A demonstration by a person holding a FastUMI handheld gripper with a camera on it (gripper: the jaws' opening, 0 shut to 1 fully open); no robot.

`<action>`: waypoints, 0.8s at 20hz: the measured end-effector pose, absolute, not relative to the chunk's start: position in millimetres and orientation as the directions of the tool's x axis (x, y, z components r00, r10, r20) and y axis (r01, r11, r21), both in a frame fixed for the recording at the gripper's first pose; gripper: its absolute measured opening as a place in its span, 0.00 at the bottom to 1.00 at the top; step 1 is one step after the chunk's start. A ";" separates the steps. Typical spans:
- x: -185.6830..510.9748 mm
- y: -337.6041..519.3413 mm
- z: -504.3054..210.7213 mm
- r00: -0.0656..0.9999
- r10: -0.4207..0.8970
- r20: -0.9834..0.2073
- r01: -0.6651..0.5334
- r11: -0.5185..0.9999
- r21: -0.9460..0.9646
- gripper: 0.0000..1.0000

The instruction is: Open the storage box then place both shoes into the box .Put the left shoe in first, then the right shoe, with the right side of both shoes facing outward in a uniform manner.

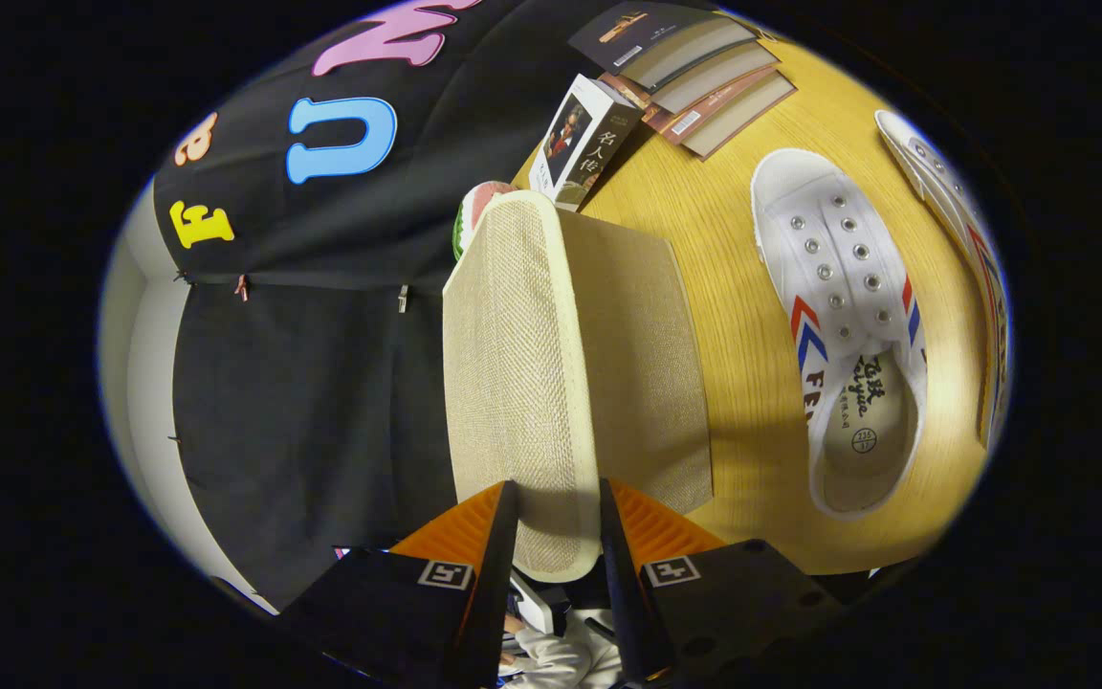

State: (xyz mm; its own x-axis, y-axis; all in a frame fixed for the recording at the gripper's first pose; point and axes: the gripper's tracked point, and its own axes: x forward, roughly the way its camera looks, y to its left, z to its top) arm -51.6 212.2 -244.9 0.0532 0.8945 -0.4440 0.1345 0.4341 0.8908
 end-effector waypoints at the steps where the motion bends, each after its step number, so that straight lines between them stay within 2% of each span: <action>1: -49.4 210.8 -242.9 0.054 0.899 -0.435 0.153 0.423 0.893 0.44; 3: -49.7 209.1 -238.9 0.048 0.910 -0.412 0.187 0.397 0.899 0.23; 7: -49.4 214.5 -228.7 0.061 0.929 -0.365 0.188 0.348 0.918 0.07; 10: -45.5 219.1 -228.1 0.091 0.929 -0.359 0.199 0.337 0.920 0.06; 13: -44.8 230.0 -230.6 0.082 0.935 -0.345 0.278 0.311 0.909 0.06; 16: -39.3 238.3 -231.1 0.090 0.945 -0.313 0.350 0.264 0.899 0.11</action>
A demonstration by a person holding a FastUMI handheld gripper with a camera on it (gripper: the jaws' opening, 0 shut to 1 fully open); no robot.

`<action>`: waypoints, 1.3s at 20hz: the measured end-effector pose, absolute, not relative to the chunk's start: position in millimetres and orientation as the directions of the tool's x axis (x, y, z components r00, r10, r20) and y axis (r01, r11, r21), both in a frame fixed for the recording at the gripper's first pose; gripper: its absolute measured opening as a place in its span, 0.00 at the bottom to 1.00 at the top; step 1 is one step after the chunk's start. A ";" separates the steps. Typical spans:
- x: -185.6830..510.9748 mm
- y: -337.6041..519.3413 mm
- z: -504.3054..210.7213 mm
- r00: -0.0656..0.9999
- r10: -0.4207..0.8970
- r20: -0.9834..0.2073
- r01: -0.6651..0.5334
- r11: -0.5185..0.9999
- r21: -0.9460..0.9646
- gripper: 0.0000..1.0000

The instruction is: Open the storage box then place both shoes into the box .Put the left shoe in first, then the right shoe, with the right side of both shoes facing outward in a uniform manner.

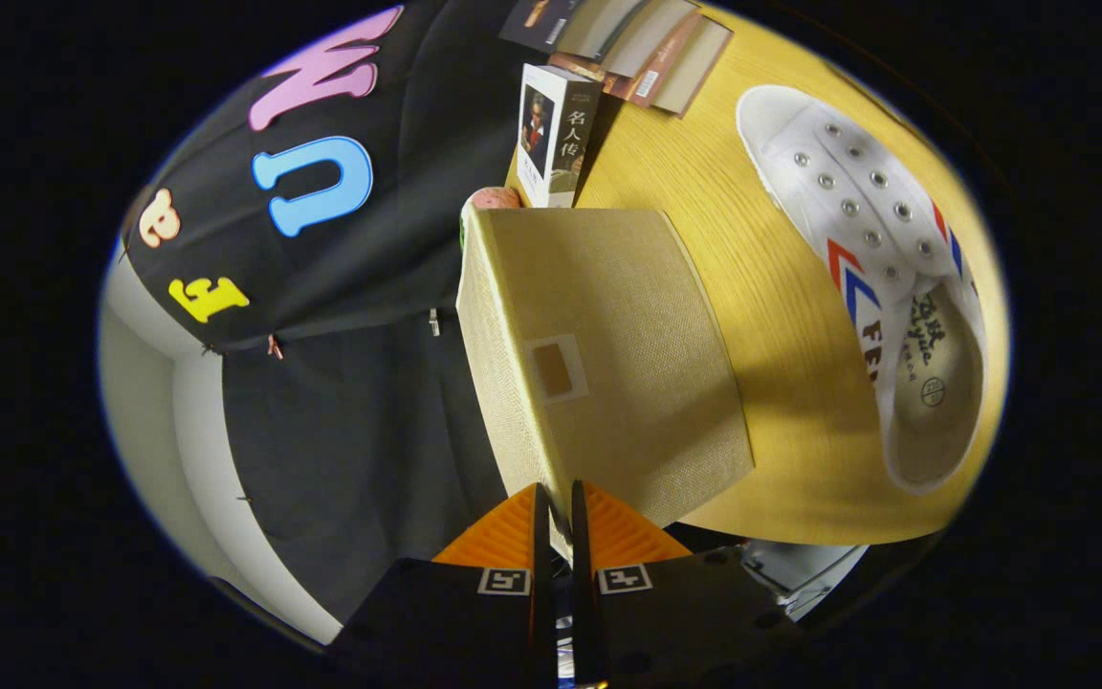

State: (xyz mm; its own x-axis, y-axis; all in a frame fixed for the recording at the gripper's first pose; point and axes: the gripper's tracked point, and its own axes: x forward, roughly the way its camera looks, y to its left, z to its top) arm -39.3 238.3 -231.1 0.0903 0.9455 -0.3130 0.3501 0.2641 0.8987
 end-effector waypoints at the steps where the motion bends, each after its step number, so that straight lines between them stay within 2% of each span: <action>1: -38.3 241.5 -230.9 0.095 0.947 -0.307 0.356 0.256 0.899 0.12; 6: -44.4 255.0 -222.3 0.081 0.961 -0.264 0.352 0.220 0.910 0.08; 12: -40.4 266.9 -167.5 0.096 0.978 -0.182 0.313 0.144 0.939 0.05; 17: -33.1 304.2 -102.0 0.065 0.985 -0.162 0.163 0.150 0.975 0.05; 22: -44.4 373.2 -53.9 0.000 0.981 -0.194 -0.054 0.193 0.980 0.05; 26: -54.0 442.3 -43.0 -0.050 0.977 -0.207 -0.124 0.200 0.972 0.05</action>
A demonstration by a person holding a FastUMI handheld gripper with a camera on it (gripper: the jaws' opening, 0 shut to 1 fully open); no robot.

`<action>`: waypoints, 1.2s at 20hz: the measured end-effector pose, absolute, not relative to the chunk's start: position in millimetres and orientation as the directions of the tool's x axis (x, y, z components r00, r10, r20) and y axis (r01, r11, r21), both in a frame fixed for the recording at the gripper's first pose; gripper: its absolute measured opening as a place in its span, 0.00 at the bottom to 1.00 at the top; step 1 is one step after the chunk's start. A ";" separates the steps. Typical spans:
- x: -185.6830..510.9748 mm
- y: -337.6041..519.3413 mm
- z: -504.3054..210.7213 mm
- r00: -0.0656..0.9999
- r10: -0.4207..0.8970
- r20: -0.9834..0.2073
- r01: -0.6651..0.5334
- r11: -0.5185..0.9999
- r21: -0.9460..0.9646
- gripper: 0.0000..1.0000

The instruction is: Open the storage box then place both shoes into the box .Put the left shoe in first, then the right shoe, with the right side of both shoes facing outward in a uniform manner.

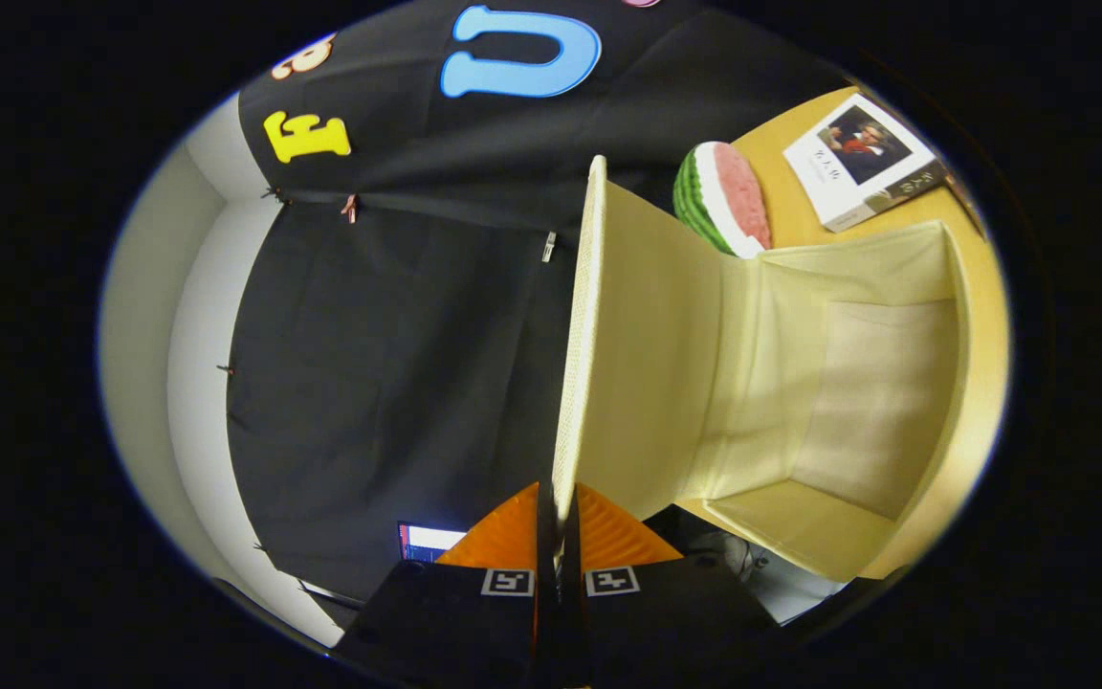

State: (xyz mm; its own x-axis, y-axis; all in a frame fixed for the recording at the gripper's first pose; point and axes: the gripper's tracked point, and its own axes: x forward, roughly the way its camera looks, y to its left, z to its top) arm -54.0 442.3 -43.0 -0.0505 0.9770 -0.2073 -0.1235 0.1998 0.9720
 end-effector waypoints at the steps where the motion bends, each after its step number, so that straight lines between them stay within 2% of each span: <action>1: -55.9 459.9 -43.3 -0.057 0.976 -0.211 -0.131 0.202 0.970 0.05; 8: -64.6 540.2 -61.9 -0.080 0.961 -0.265 -0.118 0.255 0.960 0.05; 10: -61.3 542.9 -58.8 -0.063 0.962 -0.266 -0.137 0.256 0.957 0.05; 12: -56.6 535.1 -62.6 -0.036 0.952 -0.304 -0.194 0.292 0.937 0.10; 15: -50.9 496.8 -75.3 0.012 0.915 -0.402 -0.321 0.385 0.866 0.98; 18: -35.6 428.3 -81.1 0.100 0.858 -0.503 -0.402 0.498 0.769 0.97; 21: -10.5 335.0 -103.4 0.229 0.749 -0.622 -0.402 0.655 0.640 0.97; 24: 13.6 236.6 -142.9 0.345 0.581 -0.737 -0.378 0.805 0.457 0.98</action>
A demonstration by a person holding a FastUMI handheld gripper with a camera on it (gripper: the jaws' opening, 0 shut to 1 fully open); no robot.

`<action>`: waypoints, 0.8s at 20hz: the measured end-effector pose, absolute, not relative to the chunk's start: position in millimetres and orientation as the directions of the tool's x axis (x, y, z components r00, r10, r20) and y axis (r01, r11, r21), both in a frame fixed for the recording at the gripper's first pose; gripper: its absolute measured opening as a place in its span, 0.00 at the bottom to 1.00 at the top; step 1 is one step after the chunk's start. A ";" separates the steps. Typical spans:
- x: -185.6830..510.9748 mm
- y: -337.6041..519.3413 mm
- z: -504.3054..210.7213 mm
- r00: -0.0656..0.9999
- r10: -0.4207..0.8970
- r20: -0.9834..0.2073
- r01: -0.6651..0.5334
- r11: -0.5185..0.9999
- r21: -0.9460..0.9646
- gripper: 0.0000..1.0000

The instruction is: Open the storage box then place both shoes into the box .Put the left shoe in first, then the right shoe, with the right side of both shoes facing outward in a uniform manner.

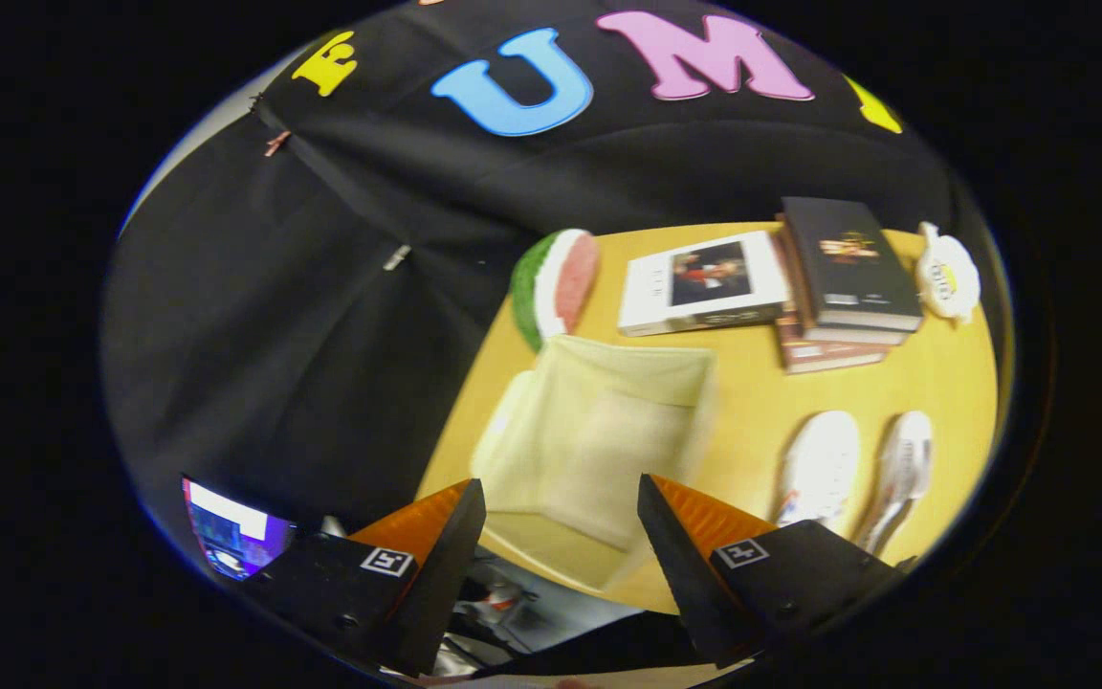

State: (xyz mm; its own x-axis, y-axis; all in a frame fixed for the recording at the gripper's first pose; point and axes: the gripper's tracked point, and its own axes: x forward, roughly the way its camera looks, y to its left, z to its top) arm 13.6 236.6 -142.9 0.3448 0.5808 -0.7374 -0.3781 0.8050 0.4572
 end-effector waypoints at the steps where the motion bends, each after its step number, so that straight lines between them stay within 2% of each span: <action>1: 18.6 205.2 -151.5 0.380 0.534 -0.755 -0.361 0.837 0.411 0.98; 3: 25.7 154.7 -174.5 0.419 0.452 -0.788 -0.318 0.886 0.339 0.98; 7: 9.8 74.8 -217.5 0.424 0.345 -0.837 -0.269 0.931 0.248 0.98; 10: 9.3 46.4 -261.3 0.420 0.278 -0.864 -0.330 0.934 0.140 0.98; 14: 8.2 39.0 -314.9 0.410 0.238 -0.881 -0.456 0.890 0.029 0.99; 16: 3.1 44.8 -332.1 0.379 0.256 -0.890 -0.503 0.863 0.034 0.99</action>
